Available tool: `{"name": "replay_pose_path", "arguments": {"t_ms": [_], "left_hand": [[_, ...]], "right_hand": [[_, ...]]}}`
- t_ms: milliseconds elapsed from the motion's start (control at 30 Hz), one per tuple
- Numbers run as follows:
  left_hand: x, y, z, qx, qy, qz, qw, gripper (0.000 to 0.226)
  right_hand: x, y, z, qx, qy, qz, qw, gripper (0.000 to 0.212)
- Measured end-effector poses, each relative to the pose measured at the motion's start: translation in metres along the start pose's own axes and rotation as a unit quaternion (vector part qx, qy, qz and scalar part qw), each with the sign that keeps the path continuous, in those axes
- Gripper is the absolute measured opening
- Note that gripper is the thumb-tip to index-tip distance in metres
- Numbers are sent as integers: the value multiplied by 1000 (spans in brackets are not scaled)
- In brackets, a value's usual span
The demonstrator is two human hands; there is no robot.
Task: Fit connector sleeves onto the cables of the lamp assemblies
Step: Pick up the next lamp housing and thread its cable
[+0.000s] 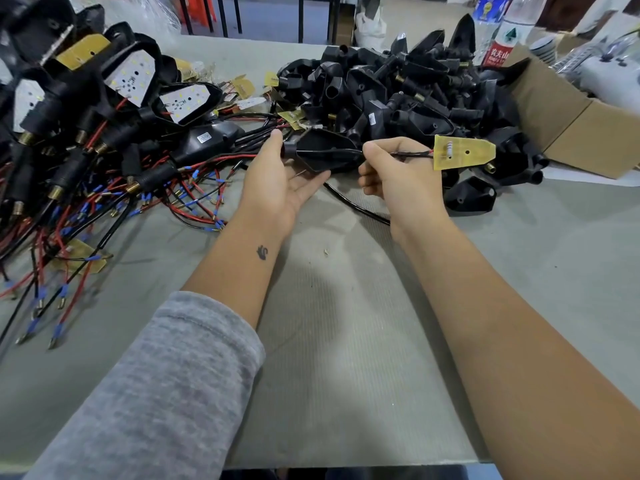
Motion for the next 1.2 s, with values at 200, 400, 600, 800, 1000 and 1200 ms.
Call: {"name": "replay_pose_path", "arguments": {"t_ms": [200, 400, 600, 800, 1000, 1200], "left_hand": [[-2, -2, -1, 39, 4, -36, 999, 32], [-1, 1, -6, 28, 54, -28, 998, 26], [7, -10, 11, -113, -13, -40, 993, 36], [7, -20, 23, -74, -61, -82, 992, 36], [8, -17, 19, -24, -50, -80, 995, 34], [8, -15, 15, 16, -45, -71, 996, 27]], "right_hand": [[-3, -2, -10, 54, 72, -23, 996, 6], [-3, -2, -10, -15, 62, 11, 998, 6], [1, -2, -9, 35, 80, 2, 996, 29], [7, -4, 1, 93, 22, -42, 995, 6], [7, -5, 10, 81, -1, -41, 996, 25], [7, -8, 6, 193, 20, -85, 977, 20]]}}
Point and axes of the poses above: each hand's wrist, its own x-axis towards the middle knuckle, its own z-axis out of the back of the hand, y = z × x, the point moved 6 cm from there along x, towards the middle knuckle
